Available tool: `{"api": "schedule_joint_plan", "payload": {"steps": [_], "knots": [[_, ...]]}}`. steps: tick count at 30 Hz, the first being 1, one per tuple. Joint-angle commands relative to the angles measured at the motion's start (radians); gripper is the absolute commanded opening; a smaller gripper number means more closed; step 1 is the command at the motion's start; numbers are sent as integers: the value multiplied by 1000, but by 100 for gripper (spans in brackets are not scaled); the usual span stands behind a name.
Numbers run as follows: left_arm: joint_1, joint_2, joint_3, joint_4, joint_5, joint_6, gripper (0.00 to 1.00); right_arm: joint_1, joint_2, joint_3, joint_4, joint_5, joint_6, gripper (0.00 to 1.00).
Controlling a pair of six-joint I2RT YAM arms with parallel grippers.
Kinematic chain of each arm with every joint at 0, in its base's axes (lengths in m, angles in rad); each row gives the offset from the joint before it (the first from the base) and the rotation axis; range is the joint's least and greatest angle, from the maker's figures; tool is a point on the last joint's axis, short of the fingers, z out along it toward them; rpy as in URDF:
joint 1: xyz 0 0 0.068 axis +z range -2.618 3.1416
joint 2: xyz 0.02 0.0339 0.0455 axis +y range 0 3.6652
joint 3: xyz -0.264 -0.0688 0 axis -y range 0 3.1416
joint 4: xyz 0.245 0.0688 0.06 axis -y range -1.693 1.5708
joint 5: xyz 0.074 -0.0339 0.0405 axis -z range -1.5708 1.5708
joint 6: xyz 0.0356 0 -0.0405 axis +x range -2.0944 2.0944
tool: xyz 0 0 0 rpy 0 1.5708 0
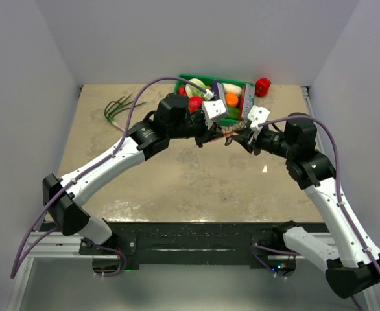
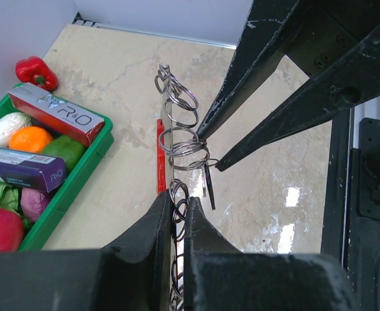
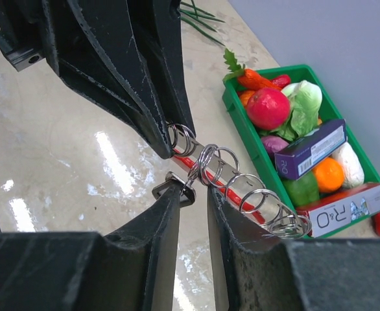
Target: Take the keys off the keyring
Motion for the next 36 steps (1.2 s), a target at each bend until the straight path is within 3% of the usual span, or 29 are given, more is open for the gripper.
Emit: {"api": "schedule_joint_plan", "payload": {"steps": [1,16,19,27,29,33,36], "knots": [[4,-44,56,60,8,-17,0,-4,5,11,71,6,26,26],[4,-36,64,58,12,-22,0,-4,8,-29,70,-17,-16,8],[4,-36,64,58,12,-22,0,-2,3,-22,64,-8,-23,1],[4,-36,55,60,16,-20,0,-2,9,43,10,-14,-61,0],[4,-36,47,61,18,-19,5,-2,12,67,-27,-8,-87,0],[4,-36,38,64,33,-17,32,-1,23,123,-81,4,-121,0],[4,-44,37,58,68,-5,43,-1,37,158,-131,4,-158,0]]}}
